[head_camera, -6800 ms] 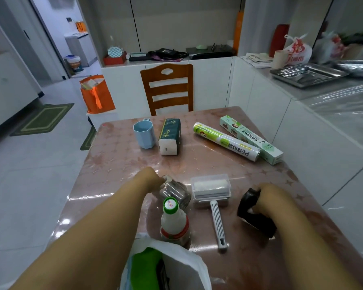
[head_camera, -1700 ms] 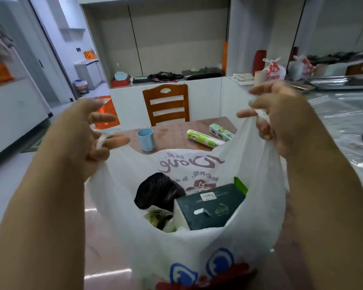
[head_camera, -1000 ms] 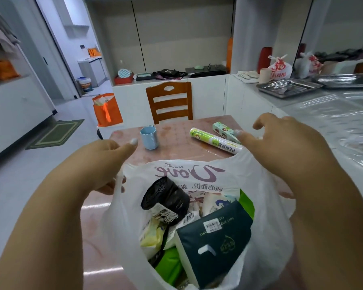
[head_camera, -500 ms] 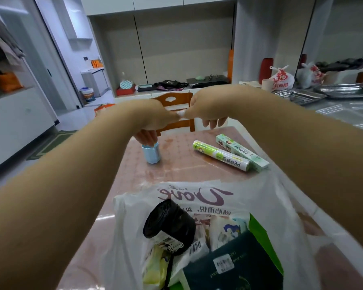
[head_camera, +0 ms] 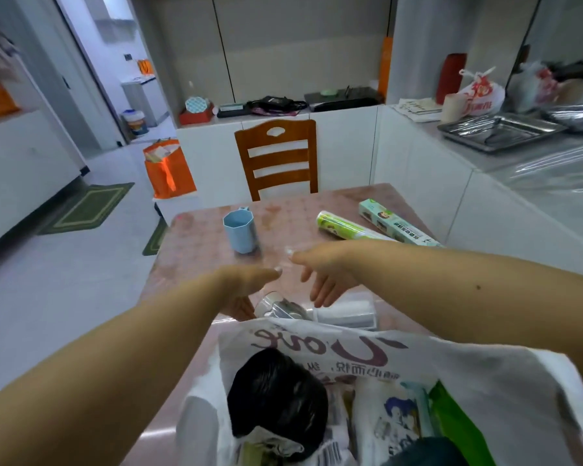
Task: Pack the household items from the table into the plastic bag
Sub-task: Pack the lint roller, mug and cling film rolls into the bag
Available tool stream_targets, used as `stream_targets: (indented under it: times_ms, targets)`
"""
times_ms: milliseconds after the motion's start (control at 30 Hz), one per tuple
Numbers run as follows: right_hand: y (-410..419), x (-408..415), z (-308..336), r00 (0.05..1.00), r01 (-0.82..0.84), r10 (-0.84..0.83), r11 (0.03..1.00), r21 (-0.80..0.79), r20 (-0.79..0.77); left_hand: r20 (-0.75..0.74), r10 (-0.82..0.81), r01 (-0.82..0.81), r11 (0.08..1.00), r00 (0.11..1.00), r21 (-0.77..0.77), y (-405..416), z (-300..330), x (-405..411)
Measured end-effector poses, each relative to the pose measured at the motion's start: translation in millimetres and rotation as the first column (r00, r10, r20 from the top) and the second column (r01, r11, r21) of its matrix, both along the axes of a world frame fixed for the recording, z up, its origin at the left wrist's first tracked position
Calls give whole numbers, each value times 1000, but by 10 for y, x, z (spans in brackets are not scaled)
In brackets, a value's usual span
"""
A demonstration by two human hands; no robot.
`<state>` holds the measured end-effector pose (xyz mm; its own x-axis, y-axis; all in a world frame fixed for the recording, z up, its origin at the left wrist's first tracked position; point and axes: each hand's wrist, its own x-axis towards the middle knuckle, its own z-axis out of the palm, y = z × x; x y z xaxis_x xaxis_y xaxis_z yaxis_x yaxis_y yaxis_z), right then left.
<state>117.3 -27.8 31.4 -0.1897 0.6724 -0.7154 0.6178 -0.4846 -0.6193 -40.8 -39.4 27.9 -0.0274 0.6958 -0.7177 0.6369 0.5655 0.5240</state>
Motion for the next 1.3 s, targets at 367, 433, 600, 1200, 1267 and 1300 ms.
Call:
stream_targets:
  times_ms: [367,433,600,1200,1267,1300]
  targets:
    - [-55,-120,-622,973,141,-184,952,-271,-141,-85,-87,98,987,992,127,182,-792,-69]
    - [-52,-130,-584,982,125,-152,968,-219,-112,-110,-34,58,974,993,221,244,-889,-113]
    - [126,67,-418,962,-9,-69,959,285,264,-26,8,1,941,1000,337,332,-661,-173]
    - [286,624,-1093,683,-503,254,844,188,685,-352,-126,285,847,927,448,226,-716,-55]
    - [299,676,-1097,700,-457,165,851,258,695,-349,-106,271,840,931,469,229,-730,-56]
    - [298,702,-1101,710,-439,136,853,283,692,-357,-102,275,835,928,476,229,-734,-55]
